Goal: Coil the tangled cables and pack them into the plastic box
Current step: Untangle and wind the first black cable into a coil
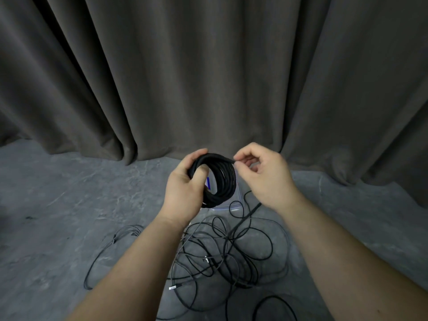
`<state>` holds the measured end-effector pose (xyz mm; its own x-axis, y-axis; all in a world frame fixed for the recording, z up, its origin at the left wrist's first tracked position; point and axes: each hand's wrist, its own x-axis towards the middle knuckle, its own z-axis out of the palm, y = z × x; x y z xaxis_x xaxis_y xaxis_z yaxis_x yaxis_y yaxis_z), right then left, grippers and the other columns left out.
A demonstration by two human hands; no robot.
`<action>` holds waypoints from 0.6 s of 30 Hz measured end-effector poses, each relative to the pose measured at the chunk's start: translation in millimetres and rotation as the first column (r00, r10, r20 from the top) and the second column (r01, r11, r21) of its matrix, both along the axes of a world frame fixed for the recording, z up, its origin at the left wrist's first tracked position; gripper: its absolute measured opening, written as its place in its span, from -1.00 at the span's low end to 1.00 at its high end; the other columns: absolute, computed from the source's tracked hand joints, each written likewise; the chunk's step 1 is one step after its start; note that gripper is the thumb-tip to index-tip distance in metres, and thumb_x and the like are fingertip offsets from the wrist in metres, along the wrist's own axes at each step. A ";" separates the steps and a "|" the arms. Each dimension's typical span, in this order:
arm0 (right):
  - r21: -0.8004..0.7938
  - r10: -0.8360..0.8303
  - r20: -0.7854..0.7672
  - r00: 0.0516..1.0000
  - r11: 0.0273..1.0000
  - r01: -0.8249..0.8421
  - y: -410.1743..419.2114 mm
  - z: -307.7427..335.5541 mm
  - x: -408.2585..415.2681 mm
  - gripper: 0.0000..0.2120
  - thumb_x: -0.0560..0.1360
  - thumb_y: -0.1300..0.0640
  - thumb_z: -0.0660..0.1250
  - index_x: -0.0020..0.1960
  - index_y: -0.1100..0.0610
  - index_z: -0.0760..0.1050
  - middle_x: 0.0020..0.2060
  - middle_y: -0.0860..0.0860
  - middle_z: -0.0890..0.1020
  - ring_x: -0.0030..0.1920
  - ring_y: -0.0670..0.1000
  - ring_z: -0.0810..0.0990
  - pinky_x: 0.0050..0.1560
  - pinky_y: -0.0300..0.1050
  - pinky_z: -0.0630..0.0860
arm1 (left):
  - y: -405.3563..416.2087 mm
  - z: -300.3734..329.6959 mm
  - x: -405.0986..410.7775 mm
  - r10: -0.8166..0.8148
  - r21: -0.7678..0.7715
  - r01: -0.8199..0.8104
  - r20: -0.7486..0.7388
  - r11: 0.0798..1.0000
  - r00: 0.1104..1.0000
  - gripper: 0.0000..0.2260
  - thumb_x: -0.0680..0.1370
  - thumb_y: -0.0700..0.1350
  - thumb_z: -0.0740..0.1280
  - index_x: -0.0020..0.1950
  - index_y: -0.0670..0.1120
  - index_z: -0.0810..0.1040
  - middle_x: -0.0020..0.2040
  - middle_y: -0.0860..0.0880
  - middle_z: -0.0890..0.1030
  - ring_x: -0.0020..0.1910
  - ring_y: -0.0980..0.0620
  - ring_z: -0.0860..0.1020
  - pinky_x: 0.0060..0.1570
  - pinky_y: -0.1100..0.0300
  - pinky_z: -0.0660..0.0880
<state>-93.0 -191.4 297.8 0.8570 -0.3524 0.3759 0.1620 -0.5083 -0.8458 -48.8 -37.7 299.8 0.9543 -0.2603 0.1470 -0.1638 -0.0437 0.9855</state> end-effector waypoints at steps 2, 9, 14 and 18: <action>0.016 -0.046 0.053 0.998 0.999 0.045 1.8 0.6 2.1 -0.72 0.44 0.29 0.39 -0.23 -0.09 0.51 -0.32 -0.16 0.57 -0.30 -0.18 0.48 -0.21 -0.32 0.44 | 0.4 0.8 -0.6 -0.022 -0.003 0.022 0.013 1.000 1.000 -0.72 0.59 -0.26 0.23 0.16 0.05 0.57 -0.19 0.16 0.61 -0.22 0.14 0.52 0.07 0.11 0.48; 0.040 -0.125 0.118 0.985 0.992 0.121 4.9 0.8 5.7 -0.81 0.46 0.25 0.40 -0.18 -0.05 0.57 -0.24 -0.07 0.62 -0.25 -0.16 0.54 -0.15 -0.34 0.46 | 2.0 8.2 -5.0 -0.091 -0.072 0.091 0.004 0.993 0.996 -0.67 0.58 -0.30 0.22 0.11 0.12 0.57 -0.34 0.16 0.58 -0.38 0.09 0.46 -0.32 0.31 0.45; -0.033 -0.200 0.186 0.962 0.977 0.209 6.1 2.1 5.8 -0.88 0.46 0.26 0.39 -0.16 0.05 0.59 -0.23 -0.04 0.59 -0.24 -0.11 0.53 -0.17 -0.36 0.45 | 2.0 7.5 -5.2 -0.079 -0.052 0.080 0.022 0.995 0.997 -0.61 0.55 -0.36 0.22 0.09 0.13 0.58 -0.27 0.13 0.63 -0.42 0.12 0.48 -0.33 0.31 0.46; 0.018 -0.228 0.139 0.964 0.974 0.228 8.3 0.5 6.3 -0.87 0.49 0.25 0.37 -0.15 0.04 0.55 -0.20 -0.02 0.61 -0.21 -0.12 0.53 -0.15 -0.40 0.44 | -1.0 7.4 -8.8 -0.108 -0.043 0.110 0.056 0.993 0.993 -0.61 0.53 -0.39 0.23 0.10 0.08 0.58 -0.34 0.16 0.61 -0.35 0.25 0.52 -0.19 0.37 0.46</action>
